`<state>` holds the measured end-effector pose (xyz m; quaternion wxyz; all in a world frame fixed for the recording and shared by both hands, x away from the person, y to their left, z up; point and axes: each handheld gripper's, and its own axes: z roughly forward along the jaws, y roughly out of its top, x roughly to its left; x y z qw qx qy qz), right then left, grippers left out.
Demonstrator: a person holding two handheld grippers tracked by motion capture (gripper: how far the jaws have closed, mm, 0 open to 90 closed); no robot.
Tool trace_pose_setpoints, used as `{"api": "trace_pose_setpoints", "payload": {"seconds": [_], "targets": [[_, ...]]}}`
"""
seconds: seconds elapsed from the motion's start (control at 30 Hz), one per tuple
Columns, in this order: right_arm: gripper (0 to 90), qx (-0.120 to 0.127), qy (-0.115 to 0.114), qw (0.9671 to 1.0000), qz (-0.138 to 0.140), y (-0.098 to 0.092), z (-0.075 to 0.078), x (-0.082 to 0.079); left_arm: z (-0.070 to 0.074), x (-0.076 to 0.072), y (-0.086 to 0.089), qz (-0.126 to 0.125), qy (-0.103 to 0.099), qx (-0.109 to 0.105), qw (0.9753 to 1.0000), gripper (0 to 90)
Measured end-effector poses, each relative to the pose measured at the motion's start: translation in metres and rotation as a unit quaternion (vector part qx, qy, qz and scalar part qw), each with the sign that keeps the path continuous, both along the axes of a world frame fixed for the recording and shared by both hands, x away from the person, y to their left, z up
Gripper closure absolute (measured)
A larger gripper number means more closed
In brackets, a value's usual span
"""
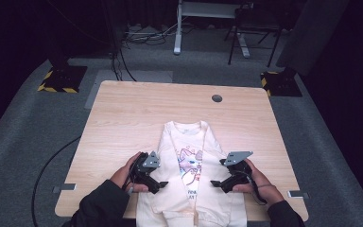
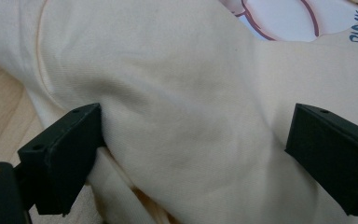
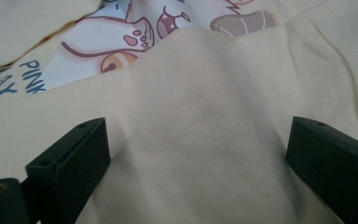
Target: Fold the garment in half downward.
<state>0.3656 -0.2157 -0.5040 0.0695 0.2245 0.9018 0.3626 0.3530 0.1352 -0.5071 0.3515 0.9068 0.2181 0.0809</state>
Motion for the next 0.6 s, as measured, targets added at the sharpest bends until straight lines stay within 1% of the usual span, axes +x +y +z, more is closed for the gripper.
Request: {"api": "trace_pose_setpoints", "payload": {"seconds": [0.07, 0.2, 0.6], "targets": [[5.9, 0.0, 0.0, 1.0, 0.0, -0.0003, 0.0, -0.0009, -0.0004, -0.0016, -0.0001, 0.001, 0.001, -0.003, 1.0, 4.5], [5.9, 0.0, 0.001, 1.0, 0.002, -0.0006, 0.0, -0.003, -0.0004, -0.0036, 0.0002, -0.002, 0.0, -0.002, 1.0, 4.5], [5.5, 0.0, 0.001, 1.0, 0.004, -0.0009, 0.0, -0.0029, -0.001, -0.0022, 0.0013, -0.01, 0.001, -0.006, 0.9999, 3.9]]}}
